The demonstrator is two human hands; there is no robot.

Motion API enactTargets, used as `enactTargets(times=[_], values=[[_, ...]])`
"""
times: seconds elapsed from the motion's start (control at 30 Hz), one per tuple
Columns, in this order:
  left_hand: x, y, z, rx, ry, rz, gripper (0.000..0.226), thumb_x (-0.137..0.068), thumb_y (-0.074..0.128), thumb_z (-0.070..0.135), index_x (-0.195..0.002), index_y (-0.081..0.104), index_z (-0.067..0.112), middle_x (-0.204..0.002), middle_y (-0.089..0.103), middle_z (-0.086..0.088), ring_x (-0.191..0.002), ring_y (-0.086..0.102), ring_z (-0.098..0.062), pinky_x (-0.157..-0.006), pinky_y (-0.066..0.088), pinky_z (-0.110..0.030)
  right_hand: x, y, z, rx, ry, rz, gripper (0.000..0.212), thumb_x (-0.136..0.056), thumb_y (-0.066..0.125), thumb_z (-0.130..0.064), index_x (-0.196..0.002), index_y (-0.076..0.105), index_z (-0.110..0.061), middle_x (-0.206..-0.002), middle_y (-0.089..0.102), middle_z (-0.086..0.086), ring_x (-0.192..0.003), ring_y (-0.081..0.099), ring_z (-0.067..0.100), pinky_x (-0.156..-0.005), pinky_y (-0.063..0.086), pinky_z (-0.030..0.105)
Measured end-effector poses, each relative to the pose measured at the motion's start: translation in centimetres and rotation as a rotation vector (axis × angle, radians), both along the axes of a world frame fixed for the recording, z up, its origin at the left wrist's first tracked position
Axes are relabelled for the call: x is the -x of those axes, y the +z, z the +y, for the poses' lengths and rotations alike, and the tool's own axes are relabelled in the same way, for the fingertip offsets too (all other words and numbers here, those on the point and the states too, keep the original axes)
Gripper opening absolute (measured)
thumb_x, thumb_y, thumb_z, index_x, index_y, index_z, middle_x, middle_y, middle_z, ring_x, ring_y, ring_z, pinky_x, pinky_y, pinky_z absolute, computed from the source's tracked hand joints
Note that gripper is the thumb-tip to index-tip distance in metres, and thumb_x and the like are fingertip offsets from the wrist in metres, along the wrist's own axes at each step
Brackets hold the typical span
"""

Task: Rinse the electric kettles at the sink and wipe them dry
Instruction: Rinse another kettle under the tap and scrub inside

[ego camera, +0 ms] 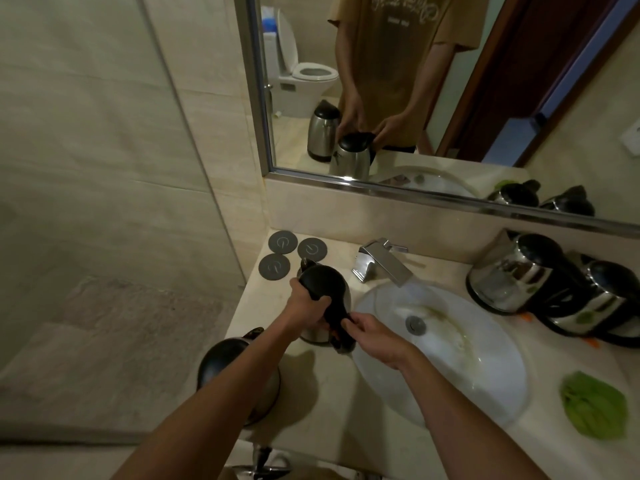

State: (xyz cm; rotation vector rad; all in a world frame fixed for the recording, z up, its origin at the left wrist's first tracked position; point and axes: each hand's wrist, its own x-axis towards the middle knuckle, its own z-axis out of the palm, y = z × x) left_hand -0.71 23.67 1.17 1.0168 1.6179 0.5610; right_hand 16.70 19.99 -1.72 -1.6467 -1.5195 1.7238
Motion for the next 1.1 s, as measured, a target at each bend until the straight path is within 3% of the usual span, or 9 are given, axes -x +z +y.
enactTargets(times=[0.07, 0.23, 0.4, 0.47, 0.6, 0.73, 0.87, 0.97, 1.1], values=[[-0.2, -0.1, -0.4, -0.071, -0.046, 0.104, 0.071, -0.092, 0.064, 0.02, -0.143, 0.016, 0.012, -0.131, 0.051, -0.016, -0.1, 0.062, -0.029, -0.068, 0.058, -0.032, 0.1, 0.2, -0.4, -0.033, -0.004, -0.018, 0.029, -0.107, 0.041, -0.029, -0.12, 0.061, -0.013, -0.111, 0.07, 0.007, -0.1, 0.065, 0.012, -0.087, 0.048, 0.024], [0.1, -0.2, -1.3, -0.327, -0.131, 0.3, 0.075, -0.079, 0.077, 0.033, -0.136, 0.03, 0.017, -0.125, 0.057, -0.012, -0.109, 0.06, -0.031, -0.088, 0.054, -0.043, 0.4, 0.3, -1.0, -0.063, -0.06, -0.052, 0.029, -0.106, 0.044, -0.03, -0.111, 0.064, -0.01, -0.1, 0.072, 0.007, -0.083, 0.066, 0.008, -0.07, 0.048, 0.014], [0.0, 0.0, -2.0, -0.491, -0.116, 0.331, 0.06, -0.077, 0.077, 0.036, -0.127, 0.049, 0.02, -0.115, 0.062, -0.004, -0.104, 0.06, -0.023, -0.086, 0.054, -0.042, 0.7, 0.7, -0.8, -0.027, -0.139, -0.022, 0.023, -0.101, 0.055, -0.026, -0.098, 0.067, -0.007, -0.086, 0.07, 0.005, -0.072, 0.065, 0.01, -0.065, 0.049, 0.017], [-0.4, 0.4, -2.2, -0.536, -0.143, 0.321, 0.056, -0.079, 0.076, 0.037, -0.127, 0.053, 0.021, -0.115, 0.064, -0.002, -0.104, 0.06, -0.019, -0.087, 0.054, -0.039, 0.5, 0.7, -0.8, -0.017, -0.186, -0.03, 0.011, -0.092, 0.063, -0.018, -0.094, 0.065, -0.008, -0.085, 0.07, 0.013, -0.071, 0.068, 0.02, -0.064, 0.057, 0.028], [-2.7, 1.2, -2.4, -0.598, -0.243, 0.329, 0.044, -0.085, 0.074, 0.036, -0.121, 0.057, 0.018, -0.112, 0.064, 0.0, -0.097, 0.057, -0.012, -0.084, 0.051, -0.026, -1.0, 1.2, -1.2, -0.002, -0.243, -0.075, 0.022, -0.09, 0.069, -0.028, -0.091, 0.066, -0.007, -0.08, 0.072, 0.015, -0.069, 0.071, 0.028, -0.06, 0.058, 0.034], [-5.9, 1.8, -1.9, -0.609, -0.316, 0.316, 0.038, -0.088, 0.071, 0.035, -0.118, 0.056, 0.017, -0.113, 0.064, -0.002, -0.101, 0.06, -0.016, -0.085, 0.053, -0.025, -3.6, 1.5, -1.8, -0.033, -0.228, -0.103, 0.021, -0.092, 0.067, -0.032, -0.096, 0.071, -0.012, -0.093, 0.073, 0.008, -0.088, 0.069, 0.022, -0.08, 0.056, 0.034], [-9.2, 2.0, -1.2, -0.563, -0.436, 0.329, 0.047, -0.086, 0.072, 0.036, -0.125, 0.054, 0.016, -0.122, 0.064, -0.005, -0.111, 0.062, -0.021, -0.092, 0.056, -0.036, -6.8, 1.3, -2.7, 0.004, -0.268, -0.12, 0.025, -0.088, 0.07, -0.038, -0.095, 0.073, -0.014, -0.09, 0.074, 0.004, -0.084, 0.069, 0.019, -0.075, 0.056, 0.03], [-11.3, 1.6, -1.0, -0.532, -0.536, 0.365, 0.054, -0.085, 0.072, 0.044, -0.129, 0.052, 0.02, -0.125, 0.063, -0.003, -0.113, 0.061, -0.019, -0.093, 0.054, -0.032, -9.6, 1.3, -3.5, 0.048, -0.365, -0.049, 0.02, -0.083, 0.077, -0.034, -0.091, 0.073, -0.016, -0.08, 0.071, -0.001, -0.071, 0.064, 0.011, -0.062, 0.051, 0.023], [-13.9, 0.4, -0.6, -0.472, -0.604, 0.405, 0.069, -0.073, 0.079, 0.054, -0.129, 0.048, 0.027, -0.124, 0.058, 0.002, -0.111, 0.058, -0.017, -0.087, 0.052, -0.025, -13.7, 0.7, -3.6, 0.091, -0.444, -0.041, 0.017, -0.079, 0.08, -0.031, -0.083, 0.071, -0.017, -0.067, 0.063, -0.005, -0.065, 0.058, 0.011, -0.06, 0.043, 0.021]])
